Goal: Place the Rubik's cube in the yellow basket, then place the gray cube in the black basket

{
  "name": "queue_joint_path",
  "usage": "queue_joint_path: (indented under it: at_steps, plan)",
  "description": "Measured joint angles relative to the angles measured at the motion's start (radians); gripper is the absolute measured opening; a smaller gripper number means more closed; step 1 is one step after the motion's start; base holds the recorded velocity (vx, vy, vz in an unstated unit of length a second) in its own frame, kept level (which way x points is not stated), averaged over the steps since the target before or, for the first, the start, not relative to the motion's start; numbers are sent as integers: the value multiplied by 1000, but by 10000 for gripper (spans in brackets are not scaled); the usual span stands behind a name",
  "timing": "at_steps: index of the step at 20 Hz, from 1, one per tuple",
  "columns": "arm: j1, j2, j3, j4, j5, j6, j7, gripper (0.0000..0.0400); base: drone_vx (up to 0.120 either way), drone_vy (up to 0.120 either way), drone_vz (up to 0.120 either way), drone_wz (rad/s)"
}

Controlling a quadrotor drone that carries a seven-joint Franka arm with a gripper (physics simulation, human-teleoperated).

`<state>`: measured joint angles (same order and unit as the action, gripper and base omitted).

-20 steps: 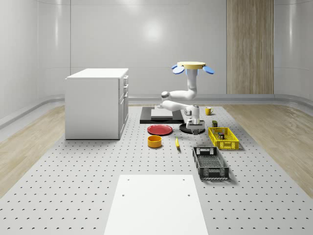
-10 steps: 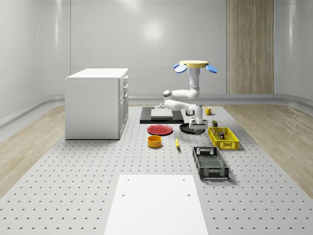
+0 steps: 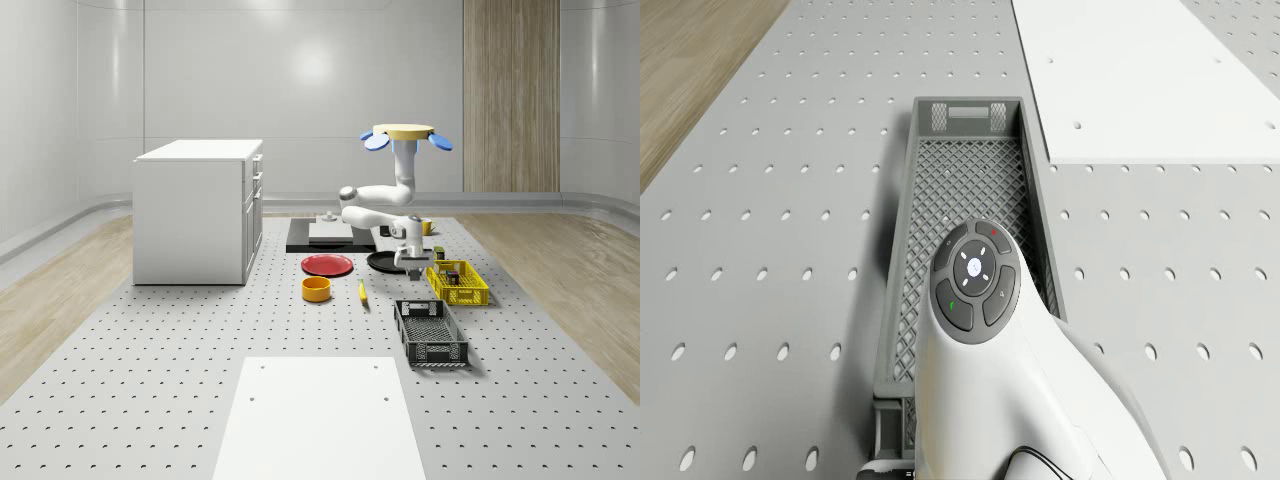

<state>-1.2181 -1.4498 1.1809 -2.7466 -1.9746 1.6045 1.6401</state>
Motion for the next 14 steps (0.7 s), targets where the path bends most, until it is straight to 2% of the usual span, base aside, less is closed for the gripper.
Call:
queue_joint_path:
  at_steps: [14]
  plan:
    - [-4,-8,1,1,4,8,3,251,120,0,0,0]
